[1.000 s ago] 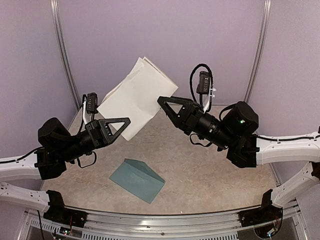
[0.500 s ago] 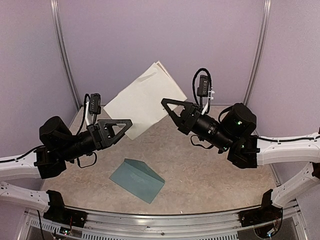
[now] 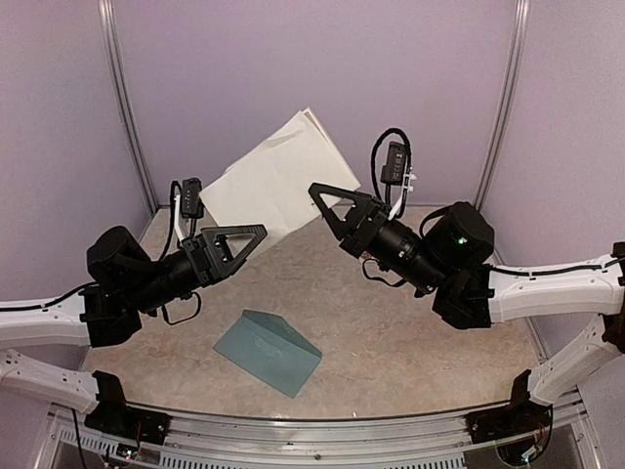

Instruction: Place the letter into the envelope and seal it

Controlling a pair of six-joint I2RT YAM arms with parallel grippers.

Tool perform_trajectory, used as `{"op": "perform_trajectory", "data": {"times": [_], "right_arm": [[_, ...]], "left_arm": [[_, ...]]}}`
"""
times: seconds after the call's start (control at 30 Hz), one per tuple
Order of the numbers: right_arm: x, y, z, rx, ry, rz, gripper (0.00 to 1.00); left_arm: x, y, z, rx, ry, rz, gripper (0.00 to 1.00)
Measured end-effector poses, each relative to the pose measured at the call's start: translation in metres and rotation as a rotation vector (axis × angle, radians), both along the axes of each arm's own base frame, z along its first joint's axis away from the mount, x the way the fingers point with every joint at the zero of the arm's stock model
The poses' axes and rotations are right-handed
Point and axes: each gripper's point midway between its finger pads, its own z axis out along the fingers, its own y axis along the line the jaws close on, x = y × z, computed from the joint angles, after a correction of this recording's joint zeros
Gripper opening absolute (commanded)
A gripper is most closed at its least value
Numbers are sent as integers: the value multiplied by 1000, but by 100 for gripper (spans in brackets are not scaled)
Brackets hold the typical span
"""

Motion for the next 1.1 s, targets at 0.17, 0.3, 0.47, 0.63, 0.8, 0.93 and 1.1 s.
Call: {"op": "perform_trajectory", "data": {"times": [0.17, 0.3, 0.47, 0.63, 0.8, 0.93, 1.1], "right_arm": [[-2, 0, 0, 11, 10, 20, 0], [-5, -4, -1, 22, 19, 32, 0], [-8, -8, 4, 34, 17, 38, 0], [-5, -5, -5, -13, 26, 22, 0], [2, -1, -22, -94, 30, -26, 0], [4, 4, -30, -177, 1, -93, 0], [-3, 16, -25, -269, -68, -162, 0]], "left_arm": [[5, 4, 5, -14, -13, 33, 80], [12, 8, 5, -24, 8, 55, 83], [14, 9, 6, -34, 24, 59, 49], [14, 10, 8, -46, 27, 54, 14], [13, 14, 10, -58, 28, 60, 0], [17, 16, 5, -47, 62, 84, 0], [29, 18, -10, -10, 134, 145, 0]]}}
